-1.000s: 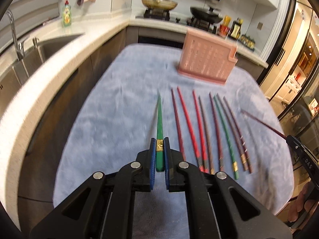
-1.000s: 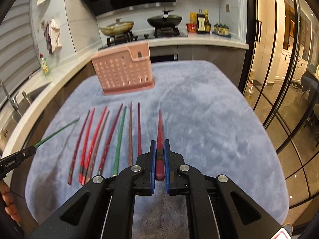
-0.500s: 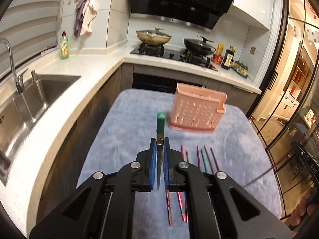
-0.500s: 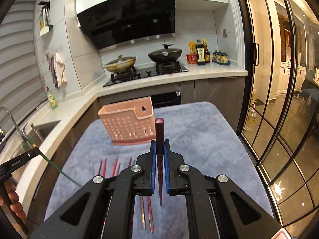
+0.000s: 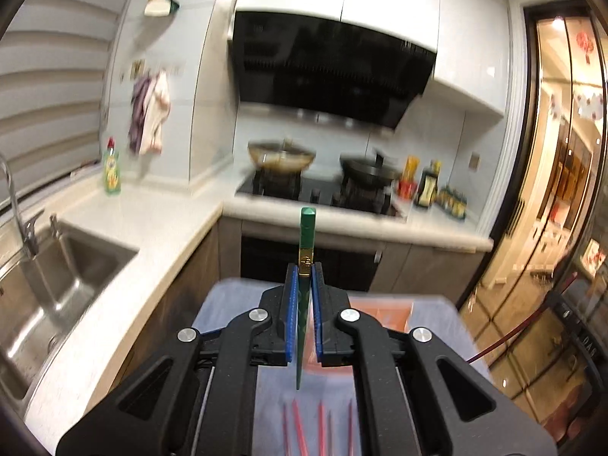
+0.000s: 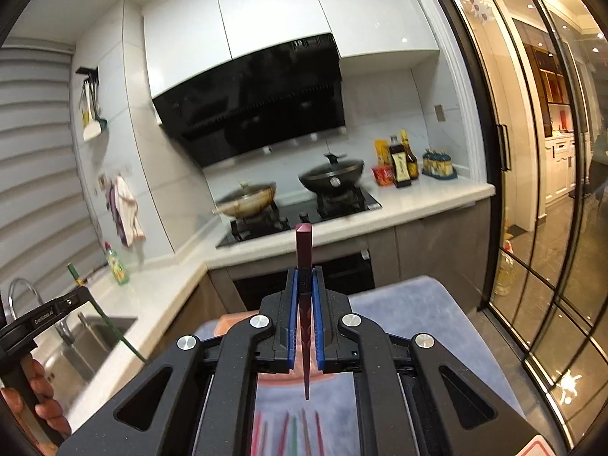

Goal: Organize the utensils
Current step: 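Carry both chopsticks over the pink holder and lower them in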

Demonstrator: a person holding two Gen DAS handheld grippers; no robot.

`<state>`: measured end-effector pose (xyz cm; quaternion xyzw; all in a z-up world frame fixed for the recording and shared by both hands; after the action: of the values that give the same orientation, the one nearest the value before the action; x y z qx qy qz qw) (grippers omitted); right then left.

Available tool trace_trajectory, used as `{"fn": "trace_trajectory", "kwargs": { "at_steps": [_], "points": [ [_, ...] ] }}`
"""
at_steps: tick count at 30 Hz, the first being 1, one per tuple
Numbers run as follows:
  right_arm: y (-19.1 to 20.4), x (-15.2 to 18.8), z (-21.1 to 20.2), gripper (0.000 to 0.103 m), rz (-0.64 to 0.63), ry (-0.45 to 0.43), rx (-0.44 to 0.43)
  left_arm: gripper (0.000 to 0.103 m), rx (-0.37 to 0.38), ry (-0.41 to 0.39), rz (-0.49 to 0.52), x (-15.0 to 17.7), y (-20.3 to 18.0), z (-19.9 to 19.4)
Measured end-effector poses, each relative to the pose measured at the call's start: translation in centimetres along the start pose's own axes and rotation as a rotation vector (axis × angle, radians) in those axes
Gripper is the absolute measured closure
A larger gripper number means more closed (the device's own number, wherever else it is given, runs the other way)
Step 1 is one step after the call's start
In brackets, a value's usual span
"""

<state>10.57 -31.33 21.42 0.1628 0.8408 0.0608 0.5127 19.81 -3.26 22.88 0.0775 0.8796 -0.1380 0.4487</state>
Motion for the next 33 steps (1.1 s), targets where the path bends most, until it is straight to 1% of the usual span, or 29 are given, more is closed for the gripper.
{"fn": "trace_trajectory", "kwargs": {
  "at_steps": [3, 6, 8, 10, 12, 15, 22, 28, 30, 33],
  "points": [
    [1.8, -2.3, 2.0, 0.096, -0.02, -0.03, -0.009, 0.096, 0.009, -0.059, -0.014, -3.4, -1.2, 1.0],
    [3.2, -3.8, 3.9, 0.096, -0.033, -0.04, -0.017, 0.096, 0.014, -0.103, -0.007, -5.6, -2.2, 2.2],
    [3.8, -4.4, 5.6, 0.096, -0.038, -0.034, -0.018, 0.096, 0.022, -0.113, 0.0, -6.6, -2.9, 3.2],
    [4.2, -4.6, 7.2, 0.096, -0.038, -0.019, -0.025, 0.096, 0.03, -0.107, 0.004, -6.9, -3.4, 4.6],
    [4.3, -4.4, 9.0, 0.096, -0.032, 0.004, -0.035, 0.096, 0.046, -0.091, 0.007, -6.7, -3.8, 6.1],
    [4.3, -3.7, 11.5, 0.096, -0.027, 0.049, -0.042, 0.096, 0.048, -0.05, 0.013, -5.9, -4.0, 8.8],
    [4.2, -1.3, 15.7, 0.096, -0.048, 0.132, -0.033, 0.096, 0.061, 0.034, -0.017, -3.8, -3.1, 13.2],
    [4.0, 0.1, 16.9, 0.095, -0.056, 0.166, -0.02, 0.095, 0.062, 0.098, -0.041, -2.2, -2.0, 15.6],
    [3.7, 0.3, 16.8, 0.092, -0.051, 0.159, -0.016, 0.095, 0.057, 0.105, -0.053, -1.8, -1.6, 15.9],
    [3.7, 0.2, 16.5, 0.092, -0.049, 0.156, -0.011, 0.095, 0.057, 0.105, -0.058, -1.4, -1.1, 15.9]
  ]
}}
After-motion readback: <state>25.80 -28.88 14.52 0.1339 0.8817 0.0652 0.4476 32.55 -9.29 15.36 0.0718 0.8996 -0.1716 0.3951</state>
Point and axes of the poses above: each gripper's, at about its wrist camera, not at the fingertips, and z roughly the way its jaws point, y to its left, x to its underside, the point moved 5 cm from there along z, roughly the way its jaws point, and after that the axes turned 13 degrees about y, right-handed, at the moved point
